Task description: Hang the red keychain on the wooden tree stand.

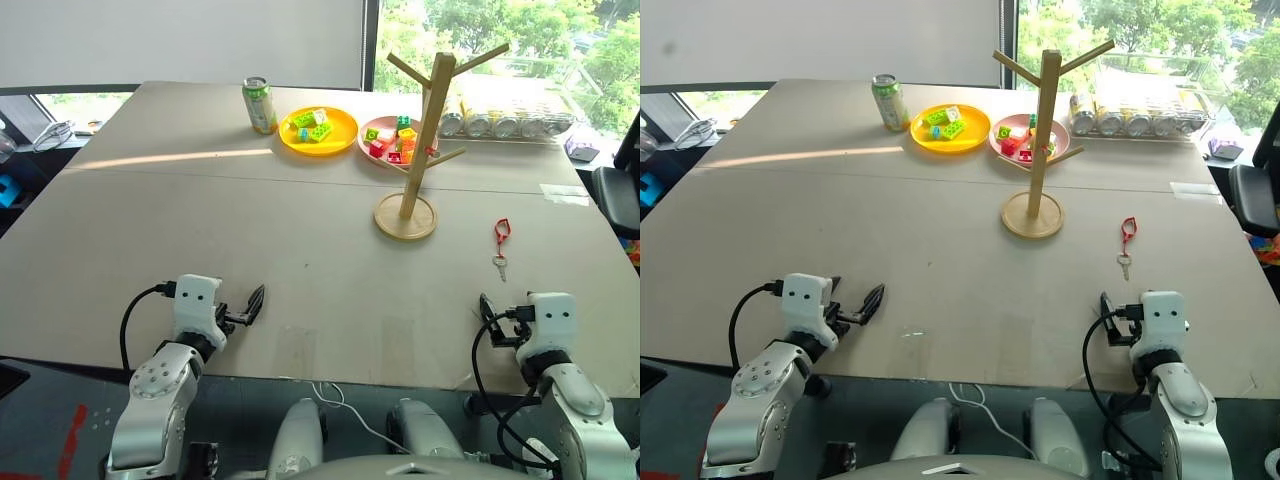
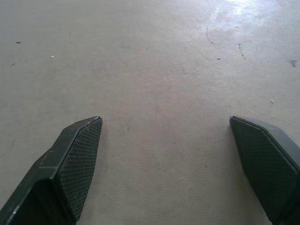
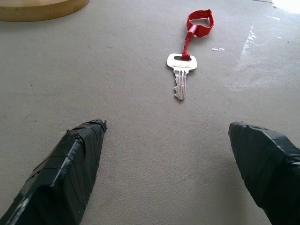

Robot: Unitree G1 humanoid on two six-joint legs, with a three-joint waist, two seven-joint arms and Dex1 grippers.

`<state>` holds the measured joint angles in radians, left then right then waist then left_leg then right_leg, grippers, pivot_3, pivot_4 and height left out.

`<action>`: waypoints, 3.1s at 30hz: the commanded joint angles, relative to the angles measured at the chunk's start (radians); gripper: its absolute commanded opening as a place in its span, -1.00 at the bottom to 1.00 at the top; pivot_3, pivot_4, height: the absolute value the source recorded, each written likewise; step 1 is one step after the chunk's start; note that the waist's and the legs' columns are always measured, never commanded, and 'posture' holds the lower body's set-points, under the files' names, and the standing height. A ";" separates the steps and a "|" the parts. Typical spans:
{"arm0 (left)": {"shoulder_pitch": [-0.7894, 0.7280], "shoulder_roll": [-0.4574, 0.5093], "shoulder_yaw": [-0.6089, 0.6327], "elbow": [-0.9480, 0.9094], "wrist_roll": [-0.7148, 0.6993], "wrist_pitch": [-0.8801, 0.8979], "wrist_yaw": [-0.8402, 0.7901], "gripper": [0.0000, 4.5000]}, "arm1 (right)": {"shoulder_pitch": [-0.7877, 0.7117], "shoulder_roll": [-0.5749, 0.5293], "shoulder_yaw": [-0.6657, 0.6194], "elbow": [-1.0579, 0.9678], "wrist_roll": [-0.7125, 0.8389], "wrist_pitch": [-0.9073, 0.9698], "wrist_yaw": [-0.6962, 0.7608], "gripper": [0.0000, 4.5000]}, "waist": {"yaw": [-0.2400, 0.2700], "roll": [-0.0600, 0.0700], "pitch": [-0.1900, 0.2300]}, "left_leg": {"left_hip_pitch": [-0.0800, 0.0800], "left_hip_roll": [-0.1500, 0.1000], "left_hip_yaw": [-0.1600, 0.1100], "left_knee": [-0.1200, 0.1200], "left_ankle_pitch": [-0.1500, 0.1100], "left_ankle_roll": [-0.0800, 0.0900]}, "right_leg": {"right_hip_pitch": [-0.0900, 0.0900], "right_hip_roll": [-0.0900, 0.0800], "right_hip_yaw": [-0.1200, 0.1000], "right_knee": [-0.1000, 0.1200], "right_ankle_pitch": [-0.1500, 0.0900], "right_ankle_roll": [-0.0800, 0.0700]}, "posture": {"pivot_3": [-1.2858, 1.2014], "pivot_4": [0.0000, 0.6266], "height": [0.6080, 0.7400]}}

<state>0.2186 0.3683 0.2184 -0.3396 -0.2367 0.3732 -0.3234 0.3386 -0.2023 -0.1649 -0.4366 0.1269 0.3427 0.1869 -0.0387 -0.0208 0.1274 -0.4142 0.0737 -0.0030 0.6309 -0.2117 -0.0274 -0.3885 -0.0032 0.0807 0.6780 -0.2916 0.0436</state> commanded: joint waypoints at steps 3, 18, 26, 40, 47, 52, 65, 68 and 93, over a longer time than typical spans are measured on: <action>-0.062 0.058 0.035 -0.020 -0.046 0.092 -0.035 0.98 | -0.055 -0.047 -0.033 -0.100 0.008 0.138 -0.017 1.00 | 0.001 0.001 0.002 | 0.000 0.000 0.000 0.000 0.000 0.000 | 0.000 0.000 0.000 0.000 0.000 0.000 | 0.03 -0.52 1.00; -0.581 0.363 -0.196 -0.190 -0.405 0.421 -0.515 0.98 | -0.655 -0.018 -0.106 -0.126 0.085 0.819 -0.173 1.00 | 0.002 0.003 0.020 | -0.012 0.000 -0.003 -0.001 0.000 0.000 | -0.009 0.002 -0.002 0.001 0.005 0.000 | 0.03 -0.52 1.00; -0.787 0.357 -0.221 -0.126 -0.474 0.467 -0.586 0.98 | -0.709 0.030 -0.149 -0.091 0.074 0.930 -0.217 1.00 | -0.002 0.005 0.022 | -0.018 -0.001 -0.004 0.001 0.000 0.000 | -0.014 0.003 -0.002 0.001 0.005 0.000 | 0.03 -0.52 1.00; -0.839 0.346 -0.253 -0.037 -0.428 0.405 -0.627 0.98 | -0.717 -0.004 -0.201 0.189 0.082 0.693 -0.175 1.00 | -0.003 0.006 0.023 | -0.017 -0.001 -0.004 0.001 0.000 0.000 | -0.014 0.003 -0.002 0.002 0.005 0.001 | 0.03 -0.52 1.00; -0.853 0.348 -0.247 -0.023 -0.429 0.404 -0.632 1.00 | -0.712 -0.016 -0.187 0.256 0.091 0.625 -0.155 0.58 | -0.003 0.006 0.023 | -0.017 -0.001 -0.004 0.003 0.000 0.000 | -0.013 0.003 -0.001 0.002 0.005 0.001 | 0.03 -0.52 1.00; -0.857 0.347 -0.248 -0.016 -0.427 0.403 -0.632 1.00 | -0.705 -0.013 -0.170 0.286 0.094 0.590 -0.141 -0.46 | -0.007 0.006 0.023 | -0.017 -0.001 -0.003 0.003 0.000 0.000 | -0.013 0.003 -0.001 0.002 0.005 0.001 | 0.03 -0.52 1.00; -0.859 0.342 -0.236 -0.010 -0.433 0.408 -0.622 1.00 | -0.677 -0.042 -0.141 0.318 0.085 0.511 -0.107 -0.98 | -0.007 0.006 0.023 | -0.016 0.000 -0.003 0.003 0.000 0.000 | -0.013 0.004 0.000 0.003 0.005 0.001 | 0.03 -0.52 1.00; -0.843 0.347 -0.212 -0.021 -0.450 0.417 -0.614 1.00 | -0.625 -0.095 -0.106 0.220 0.099 0.465 -0.026 -0.98 | -0.003 0.006 0.023 | -0.017 0.000 -0.003 0.003 0.000 0.000 | -0.013 0.004 0.000 0.003 0.005 0.001 | 0.03 -0.52 1.00; -0.740 0.335 0.070 -0.146 -0.942 0.647 -0.307 1.00 | -0.353 -0.239 0.067 -0.252 -0.034 -0.189 0.216 -0.98 | 0.001 0.009 0.028 | -0.017 -0.001 -0.005 0.005 0.001 0.000 | -0.012 0.003 -0.001 0.003 0.005 0.001 | 0.03 -0.52 1.00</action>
<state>-0.5034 0.7050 0.2411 -0.4723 -1.1323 1.0240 -0.6525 0.0106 -0.4437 -0.0983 -0.6563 0.0913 0.1760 0.4063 -0.0372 -0.0117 0.1555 -0.4309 0.0731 -0.0079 0.6355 -0.2112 -0.0273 -0.4001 0.0001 0.0792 0.6806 -0.2865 0.0448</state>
